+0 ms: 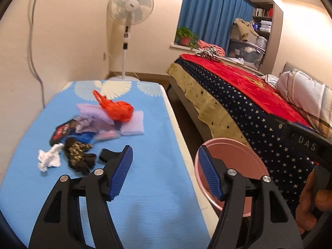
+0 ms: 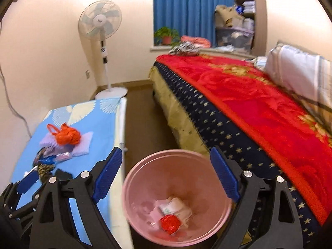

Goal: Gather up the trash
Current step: 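Grasp the crumpled white tissue with the left tool while the right tool grasps the black strap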

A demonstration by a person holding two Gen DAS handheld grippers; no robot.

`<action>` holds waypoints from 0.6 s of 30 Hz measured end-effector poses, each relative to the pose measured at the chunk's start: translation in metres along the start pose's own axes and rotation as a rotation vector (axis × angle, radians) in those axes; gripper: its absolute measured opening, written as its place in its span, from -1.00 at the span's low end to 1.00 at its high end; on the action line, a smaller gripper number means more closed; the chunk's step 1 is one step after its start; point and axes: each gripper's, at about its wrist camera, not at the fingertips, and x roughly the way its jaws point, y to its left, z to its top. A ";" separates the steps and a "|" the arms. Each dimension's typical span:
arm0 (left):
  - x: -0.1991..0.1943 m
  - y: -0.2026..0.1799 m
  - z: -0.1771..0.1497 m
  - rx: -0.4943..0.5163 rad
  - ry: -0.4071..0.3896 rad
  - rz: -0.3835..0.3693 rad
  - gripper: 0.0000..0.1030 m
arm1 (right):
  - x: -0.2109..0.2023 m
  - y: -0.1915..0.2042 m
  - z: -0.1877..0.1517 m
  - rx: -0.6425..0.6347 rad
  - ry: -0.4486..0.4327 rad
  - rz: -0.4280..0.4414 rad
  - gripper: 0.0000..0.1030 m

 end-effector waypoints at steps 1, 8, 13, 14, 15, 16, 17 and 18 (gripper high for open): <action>-0.001 0.002 0.000 0.003 -0.003 0.018 0.25 | 0.000 0.003 0.001 -0.006 0.006 0.009 0.69; 0.000 0.020 -0.001 -0.018 0.024 0.066 0.25 | -0.008 0.023 0.000 -0.050 -0.032 0.005 0.90; 0.000 0.033 -0.004 -0.049 0.024 0.094 0.25 | -0.003 0.025 -0.003 -0.031 -0.016 0.064 0.90; 0.001 0.035 -0.006 -0.053 0.025 0.098 0.25 | 0.000 0.025 -0.004 -0.025 0.000 0.066 0.90; 0.001 0.037 -0.007 -0.056 0.028 0.103 0.25 | 0.003 0.025 -0.005 -0.014 0.015 0.072 0.90; 0.003 0.039 -0.009 -0.057 0.033 0.111 0.25 | 0.004 0.025 -0.006 -0.007 0.021 0.080 0.90; 0.004 0.041 -0.010 -0.059 0.037 0.118 0.25 | 0.005 0.026 -0.006 -0.011 0.020 0.084 0.90; 0.005 0.044 -0.012 -0.067 0.042 0.127 0.25 | 0.006 0.030 -0.007 -0.027 0.015 0.083 0.90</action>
